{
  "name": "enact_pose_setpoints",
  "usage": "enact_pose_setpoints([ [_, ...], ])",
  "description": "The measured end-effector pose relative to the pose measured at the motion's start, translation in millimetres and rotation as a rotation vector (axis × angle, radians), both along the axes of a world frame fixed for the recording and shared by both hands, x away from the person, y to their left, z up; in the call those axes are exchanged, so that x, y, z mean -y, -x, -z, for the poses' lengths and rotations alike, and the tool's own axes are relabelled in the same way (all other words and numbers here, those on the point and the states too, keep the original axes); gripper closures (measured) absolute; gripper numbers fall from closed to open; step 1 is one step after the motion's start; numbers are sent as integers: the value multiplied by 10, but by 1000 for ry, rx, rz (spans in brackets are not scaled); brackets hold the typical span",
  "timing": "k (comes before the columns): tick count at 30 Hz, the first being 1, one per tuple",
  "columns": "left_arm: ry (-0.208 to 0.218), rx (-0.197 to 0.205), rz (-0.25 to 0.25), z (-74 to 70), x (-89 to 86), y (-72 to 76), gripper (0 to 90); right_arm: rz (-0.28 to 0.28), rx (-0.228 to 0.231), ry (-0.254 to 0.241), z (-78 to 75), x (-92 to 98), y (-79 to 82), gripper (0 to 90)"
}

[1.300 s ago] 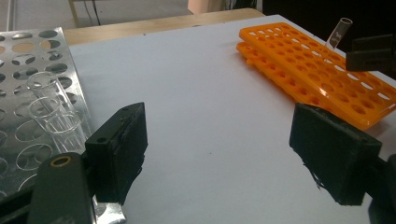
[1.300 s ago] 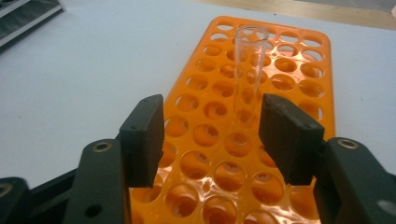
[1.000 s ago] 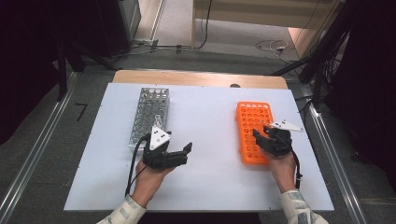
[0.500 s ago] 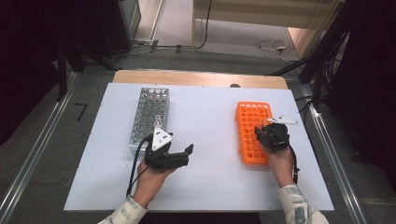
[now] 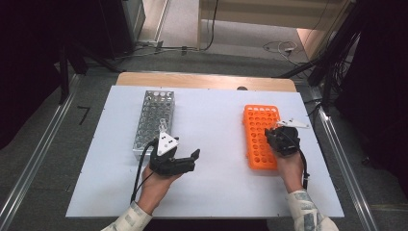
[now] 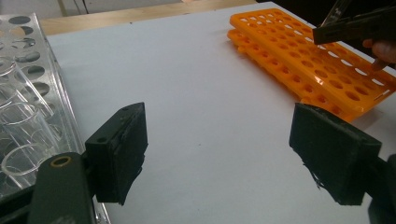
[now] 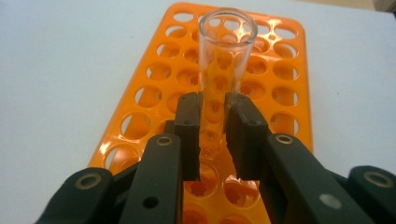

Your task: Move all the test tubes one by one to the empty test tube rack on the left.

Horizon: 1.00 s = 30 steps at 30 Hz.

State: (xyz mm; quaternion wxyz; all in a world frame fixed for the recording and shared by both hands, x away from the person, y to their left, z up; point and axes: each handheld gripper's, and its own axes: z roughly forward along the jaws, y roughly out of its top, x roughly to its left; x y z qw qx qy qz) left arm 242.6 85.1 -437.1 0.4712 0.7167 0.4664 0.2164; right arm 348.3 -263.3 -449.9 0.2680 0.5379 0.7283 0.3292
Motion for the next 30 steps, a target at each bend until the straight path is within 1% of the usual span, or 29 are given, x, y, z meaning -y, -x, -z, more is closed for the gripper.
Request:
enact_pose_setpoints([
  [7, 4, 3, 2, -8, -8, 5, 191, 5, 41, -21, -123, 14, 60, 730],
  [10, 6, 4, 1, -11, -11, 5, 191, -2, 67, -24, -192, 17, 106, 732],
  [14, 7, 6, 0, -18, -12, 11, 191, -18, 78, -37, -261, 6, 157, 734],
  [16, 8, 7, 1, -21, -13, 10, 191, -35, 91, -30, -282, -14, 180, 734],
  [20, 11, 7, -1, -21, -15, 9, 191, -61, 92, -36, -316, -78, 224, 734],
  [23, 11, 8, -2, -21, -15, 9, 191, -91, 98, -36, -342, -135, 253, 734],
  [26, 11, 7, -1, -21, -16, 8, 191, -115, 91, -49, -367, -188, 280, 734],
  [30, 11, 8, -1, -22, -14, 9, 191, -144, 90, -52, -368, -248, 301, 734],
])
